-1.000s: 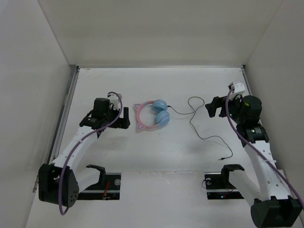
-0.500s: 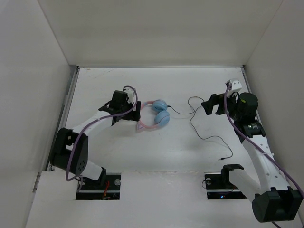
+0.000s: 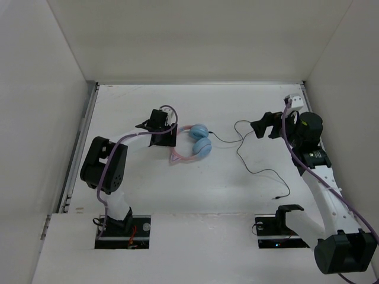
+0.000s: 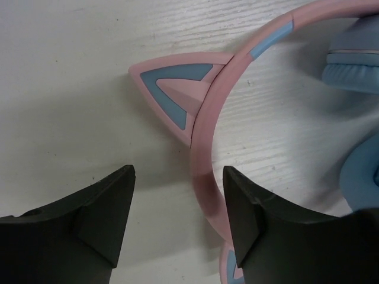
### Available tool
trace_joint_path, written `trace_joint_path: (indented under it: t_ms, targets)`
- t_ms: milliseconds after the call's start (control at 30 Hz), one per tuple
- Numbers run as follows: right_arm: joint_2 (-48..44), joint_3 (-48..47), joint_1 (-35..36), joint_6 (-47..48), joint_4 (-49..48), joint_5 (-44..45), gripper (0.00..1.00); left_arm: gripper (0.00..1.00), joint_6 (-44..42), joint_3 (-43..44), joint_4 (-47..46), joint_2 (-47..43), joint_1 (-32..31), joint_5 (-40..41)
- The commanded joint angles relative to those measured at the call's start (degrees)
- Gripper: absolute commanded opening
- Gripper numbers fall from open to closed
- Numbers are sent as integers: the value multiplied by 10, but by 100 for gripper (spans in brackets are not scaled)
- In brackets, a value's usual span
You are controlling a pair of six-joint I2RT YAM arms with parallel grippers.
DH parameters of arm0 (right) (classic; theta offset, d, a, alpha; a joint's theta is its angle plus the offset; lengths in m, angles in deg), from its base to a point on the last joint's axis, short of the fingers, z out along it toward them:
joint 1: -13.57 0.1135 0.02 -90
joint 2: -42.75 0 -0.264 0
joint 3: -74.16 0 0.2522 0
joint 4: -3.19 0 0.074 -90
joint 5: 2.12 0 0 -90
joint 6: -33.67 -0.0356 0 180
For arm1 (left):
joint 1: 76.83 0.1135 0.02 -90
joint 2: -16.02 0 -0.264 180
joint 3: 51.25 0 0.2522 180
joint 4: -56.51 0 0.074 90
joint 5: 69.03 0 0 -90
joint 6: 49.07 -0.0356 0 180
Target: Wrap the headphones
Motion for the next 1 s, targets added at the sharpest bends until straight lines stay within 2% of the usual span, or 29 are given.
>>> trace_joint_path:
  t_ms: [0, 200, 400, 567, 767, 967]
  targets:
    - [0, -27, -5, -18, -43, -9, 100, 56, 19, 30, 2, 6, -11, 9]
    - [2, -26, -19, -32, -48, -9, 100, 32, 26, 38, 2, 37, -32, 16]
    - [-1, -25, -27, -38, -49, -10, 100, 19, 30, 35, -10, 68, -54, 24]
    - [-4, -28, -34, -39, -50, -11, 100, 0, 26, 35, -11, 81, -65, 21]
    - [-10, -18, -31, -17, -41, -23, 100, 0, 17, 71, 8, 48, -63, 19]
    - [-25, 9, 4, 39, -22, -64, 100, 0, 11, 169, 90, -21, -40, -58]
